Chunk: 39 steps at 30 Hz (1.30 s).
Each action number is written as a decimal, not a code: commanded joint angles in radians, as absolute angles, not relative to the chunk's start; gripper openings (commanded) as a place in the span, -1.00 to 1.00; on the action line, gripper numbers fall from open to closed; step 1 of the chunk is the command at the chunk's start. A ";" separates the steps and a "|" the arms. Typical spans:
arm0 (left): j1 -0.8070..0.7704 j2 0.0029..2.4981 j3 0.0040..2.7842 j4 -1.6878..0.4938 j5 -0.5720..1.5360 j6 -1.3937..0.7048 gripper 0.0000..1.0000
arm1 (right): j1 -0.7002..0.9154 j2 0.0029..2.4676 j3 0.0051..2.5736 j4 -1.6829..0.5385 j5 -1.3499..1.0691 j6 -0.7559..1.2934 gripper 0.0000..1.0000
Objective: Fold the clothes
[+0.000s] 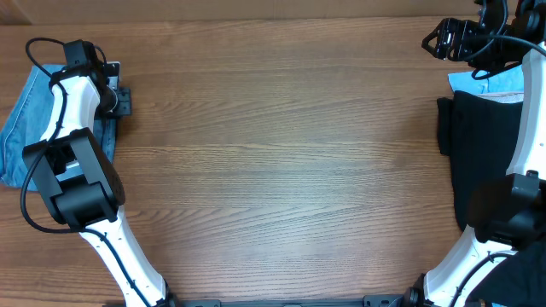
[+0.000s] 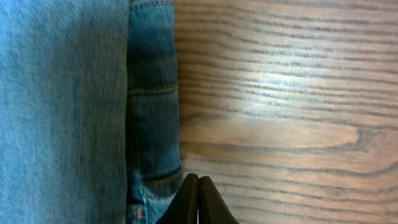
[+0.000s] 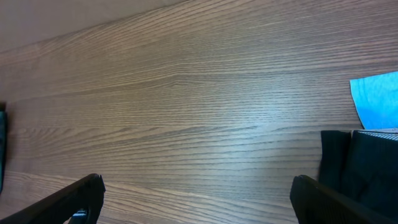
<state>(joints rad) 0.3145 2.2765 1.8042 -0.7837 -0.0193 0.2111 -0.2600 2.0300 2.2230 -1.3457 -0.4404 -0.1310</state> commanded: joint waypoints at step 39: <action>0.363 2.335 1.814 -0.598 -0.057 0.171 -0.92 | -0.259 2.027 2.226 -1.340 -0.441 -0.131 1.00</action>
<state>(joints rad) 0.3386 2.3177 1.8042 -0.6067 -0.0303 0.1856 -0.2600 2.0300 2.2230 -1.3453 -0.4408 -0.1307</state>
